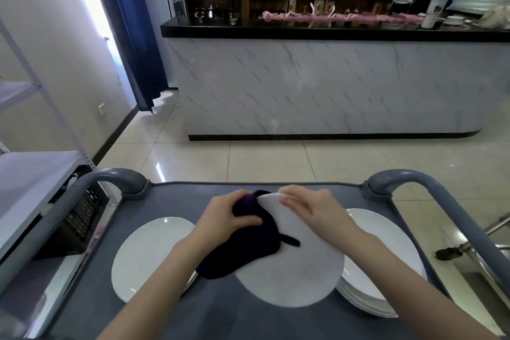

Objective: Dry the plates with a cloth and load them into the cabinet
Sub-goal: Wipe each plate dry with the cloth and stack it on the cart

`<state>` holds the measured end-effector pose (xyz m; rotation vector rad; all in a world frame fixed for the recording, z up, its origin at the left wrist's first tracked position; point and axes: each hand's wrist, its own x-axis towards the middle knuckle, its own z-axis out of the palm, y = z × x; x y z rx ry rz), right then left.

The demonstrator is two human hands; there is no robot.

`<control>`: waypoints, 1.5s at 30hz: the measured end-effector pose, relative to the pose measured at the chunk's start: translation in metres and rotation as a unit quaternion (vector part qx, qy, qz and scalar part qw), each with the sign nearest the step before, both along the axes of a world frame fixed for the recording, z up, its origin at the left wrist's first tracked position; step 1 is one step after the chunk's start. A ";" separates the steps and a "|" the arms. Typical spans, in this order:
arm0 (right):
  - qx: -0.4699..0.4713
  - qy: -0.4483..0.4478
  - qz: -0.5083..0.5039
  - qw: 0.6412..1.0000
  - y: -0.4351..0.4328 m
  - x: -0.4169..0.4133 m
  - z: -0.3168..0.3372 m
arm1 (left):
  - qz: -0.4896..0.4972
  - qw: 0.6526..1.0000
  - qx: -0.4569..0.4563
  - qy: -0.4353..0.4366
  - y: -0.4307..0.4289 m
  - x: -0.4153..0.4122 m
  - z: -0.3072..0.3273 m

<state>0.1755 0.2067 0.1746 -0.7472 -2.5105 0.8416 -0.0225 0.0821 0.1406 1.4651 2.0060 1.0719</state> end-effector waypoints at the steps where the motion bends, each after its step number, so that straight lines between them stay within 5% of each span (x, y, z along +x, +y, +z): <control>1: 0.007 -0.012 0.014 1.000 -0.003 -0.004 -0.001 | -0.016 1.000 0.001 0.019 0.004 0.002 0.004; 9: -0.059 0.172 -0.106 0.978 -0.019 0.002 -0.026 | 0.128 0.986 0.086 -0.059 0.012 0.002 0.006; 14: -0.130 0.314 -0.278 0.898 -0.030 0.001 -0.030 | 0.253 0.915 0.105 -0.297 0.000 0.016 -0.028; 19: -0.181 0.348 -0.371 0.842 -0.033 -0.010 -0.038 | 0.272 0.870 0.119 -0.394 0.001 0.041 -0.040; 23: -0.202 0.275 -0.274 0.899 -0.017 0.007 -0.037 | 0.246 0.898 0.125 -0.342 0.000 0.019 -0.023; 28: -0.073 0.114 -0.099 0.986 0.009 0.010 -0.005 | 0.135 0.982 0.094 -0.089 -0.003 -0.004 0.006; 32: 0.032 -0.023 0.004 0.999 0.007 -0.005 0.007 | 0.022 0.997 0.078 0.008 0.001 -0.002 0.021; 42: -0.015 0.151 -0.061 0.987 -0.015 -0.005 -0.020 | 0.084 0.990 0.093 -0.071 0.002 -0.006 0.011; 45: -0.036 0.217 -0.126 0.967 -0.016 0.001 -0.023 | 0.148 0.968 0.104 -0.173 -0.003 -0.005 -0.001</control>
